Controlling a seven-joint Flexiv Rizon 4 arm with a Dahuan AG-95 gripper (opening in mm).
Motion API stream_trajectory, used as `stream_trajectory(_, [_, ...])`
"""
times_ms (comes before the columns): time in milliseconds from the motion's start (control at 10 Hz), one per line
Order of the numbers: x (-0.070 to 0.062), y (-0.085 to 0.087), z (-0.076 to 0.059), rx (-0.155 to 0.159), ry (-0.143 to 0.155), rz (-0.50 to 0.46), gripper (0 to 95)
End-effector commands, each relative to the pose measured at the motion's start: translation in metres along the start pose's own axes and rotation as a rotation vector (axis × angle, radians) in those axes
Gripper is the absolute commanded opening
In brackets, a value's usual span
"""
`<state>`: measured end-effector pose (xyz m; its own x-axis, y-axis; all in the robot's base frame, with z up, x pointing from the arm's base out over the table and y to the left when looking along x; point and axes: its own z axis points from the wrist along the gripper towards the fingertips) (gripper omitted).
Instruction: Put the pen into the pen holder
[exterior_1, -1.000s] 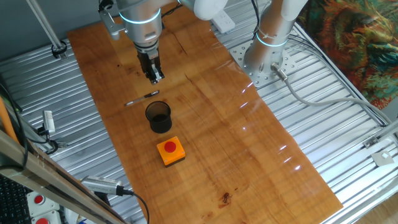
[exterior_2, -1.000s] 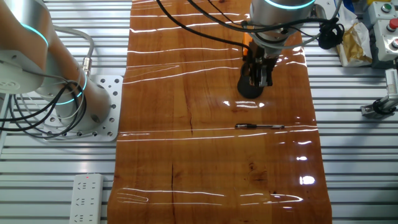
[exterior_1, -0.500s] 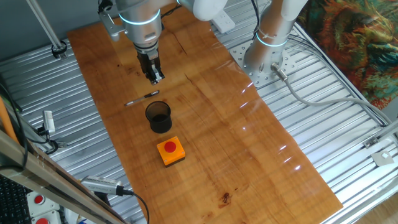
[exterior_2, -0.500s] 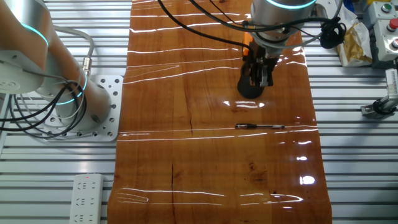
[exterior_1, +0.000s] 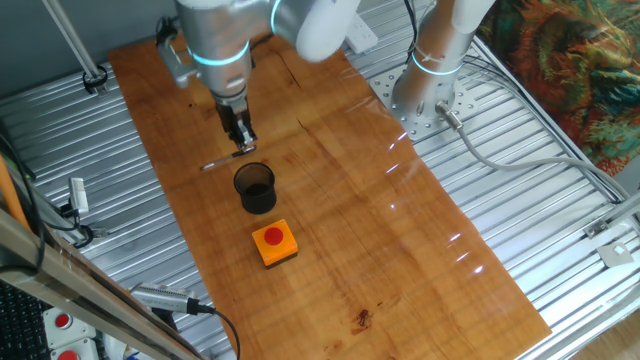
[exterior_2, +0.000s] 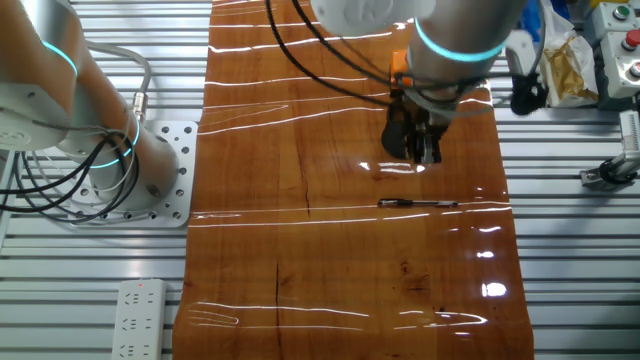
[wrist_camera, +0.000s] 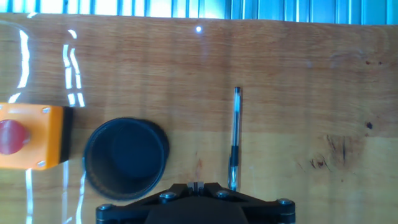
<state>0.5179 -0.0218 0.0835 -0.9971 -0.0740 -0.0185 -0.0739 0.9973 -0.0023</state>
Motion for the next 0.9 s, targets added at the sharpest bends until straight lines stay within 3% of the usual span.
stream_trajectory(100, [0.000,-0.012,0.023,0.000,-0.005,-0.017,0.0])
stream_trajectory(300, [0.002,-0.021,0.040,-0.001,-0.009,-0.030,0.0])
stream_trajectory(500, [0.005,-0.022,0.041,0.000,-0.008,-0.023,0.0])
stream_trajectory(900, [0.026,-0.022,0.050,-0.001,-0.008,-0.015,0.0])
